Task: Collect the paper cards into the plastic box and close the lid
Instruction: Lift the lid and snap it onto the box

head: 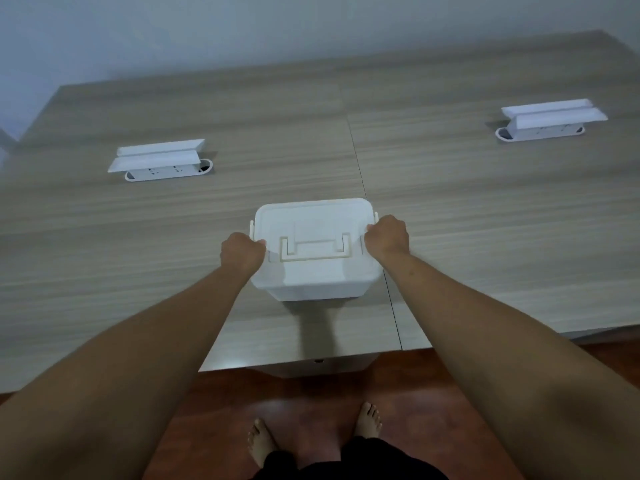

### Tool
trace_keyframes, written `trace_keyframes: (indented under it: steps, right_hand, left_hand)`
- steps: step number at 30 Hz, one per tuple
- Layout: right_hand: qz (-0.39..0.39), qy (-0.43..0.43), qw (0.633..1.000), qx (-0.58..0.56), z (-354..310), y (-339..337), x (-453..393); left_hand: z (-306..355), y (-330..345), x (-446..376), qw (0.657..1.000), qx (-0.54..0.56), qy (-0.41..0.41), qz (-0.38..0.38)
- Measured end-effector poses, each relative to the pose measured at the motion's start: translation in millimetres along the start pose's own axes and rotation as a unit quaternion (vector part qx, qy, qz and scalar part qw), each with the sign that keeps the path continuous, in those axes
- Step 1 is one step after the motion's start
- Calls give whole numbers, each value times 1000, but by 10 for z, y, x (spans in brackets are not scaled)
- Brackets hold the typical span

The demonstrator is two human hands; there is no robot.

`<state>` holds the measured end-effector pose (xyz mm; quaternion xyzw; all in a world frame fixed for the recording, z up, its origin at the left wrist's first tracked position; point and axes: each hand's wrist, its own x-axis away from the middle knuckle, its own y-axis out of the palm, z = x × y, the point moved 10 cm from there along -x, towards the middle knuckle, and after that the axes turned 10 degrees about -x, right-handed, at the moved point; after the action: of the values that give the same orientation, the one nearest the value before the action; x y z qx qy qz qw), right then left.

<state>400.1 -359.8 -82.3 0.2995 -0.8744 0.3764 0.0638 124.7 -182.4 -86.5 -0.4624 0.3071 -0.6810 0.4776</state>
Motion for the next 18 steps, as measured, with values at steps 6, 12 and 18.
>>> trace_keyframes:
  steps: [6, 12, 18]
  right_hand:
    - [-34, -41, 998, -21, -422, 94, -378]
    - [-43, -45, 998, 14, -709, 266, -833]
    - [-29, -28, 999, 18, -827, 391, -1036]
  left_hand:
    - [125, -150, -410, 998, 53, -17, -6]
    - [289, -230, -843, 998, 50, -18, -18]
    - [376, -240, -1158, 999, 39, -20, -29]
